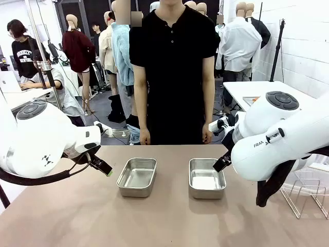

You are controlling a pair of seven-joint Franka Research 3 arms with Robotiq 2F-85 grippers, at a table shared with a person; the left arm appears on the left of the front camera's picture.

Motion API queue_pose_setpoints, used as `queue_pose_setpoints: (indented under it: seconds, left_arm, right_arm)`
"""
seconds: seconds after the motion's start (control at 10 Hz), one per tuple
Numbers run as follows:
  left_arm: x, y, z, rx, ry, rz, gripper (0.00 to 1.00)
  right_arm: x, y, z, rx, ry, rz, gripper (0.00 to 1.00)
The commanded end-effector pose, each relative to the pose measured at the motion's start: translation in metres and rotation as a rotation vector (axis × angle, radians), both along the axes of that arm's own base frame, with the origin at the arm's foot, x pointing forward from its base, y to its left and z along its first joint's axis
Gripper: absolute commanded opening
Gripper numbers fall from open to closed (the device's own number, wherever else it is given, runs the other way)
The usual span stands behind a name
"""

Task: Place the bread in airtight containers.
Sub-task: Lift both Airtight Container.

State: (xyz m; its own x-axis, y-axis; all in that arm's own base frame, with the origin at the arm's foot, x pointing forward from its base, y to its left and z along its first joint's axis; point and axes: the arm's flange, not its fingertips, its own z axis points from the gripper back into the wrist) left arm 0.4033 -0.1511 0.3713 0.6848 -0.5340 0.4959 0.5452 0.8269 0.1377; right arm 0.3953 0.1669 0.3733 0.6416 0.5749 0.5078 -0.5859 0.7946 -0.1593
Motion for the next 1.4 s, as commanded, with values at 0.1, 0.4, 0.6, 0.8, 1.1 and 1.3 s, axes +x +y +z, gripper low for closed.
queue_pose_setpoints:
  seconds: [0.1,0.4,0.6,0.8,1.1,1.3]
  left_arm:
    - [0.0,0.0,0.0,0.0,0.0,0.0,1.0]
    - [0.0,0.0,0.0,0.0,0.0,0.0,1.0]
    - [0.0,0.0,0.0,0.0,0.0,0.0,1.0]
    - [0.0,0.0,0.0,0.0,0.0,0.0,1.0]
    - [0.0,0.0,0.0,0.0,0.0,0.0,1.0]
    - [-0.004,0.004,0.018,0.026,-0.042,0.009,1.0]
  right_arm:
    - [0.0,0.0,0.0,0.0,0.0,0.0,1.0]
    - [0.0,0.0,0.0,0.0,0.0,0.0,1.0]
    - [0.0,0.0,0.0,0.0,0.0,0.0,1.0]
    - [0.0,0.0,0.0,0.0,0.0,0.0,1.0]
    - [0.0,0.0,0.0,0.0,0.0,0.0,1.0]
    - [-0.011,-0.012,0.015,-0.011,-0.04,0.002,1.0]
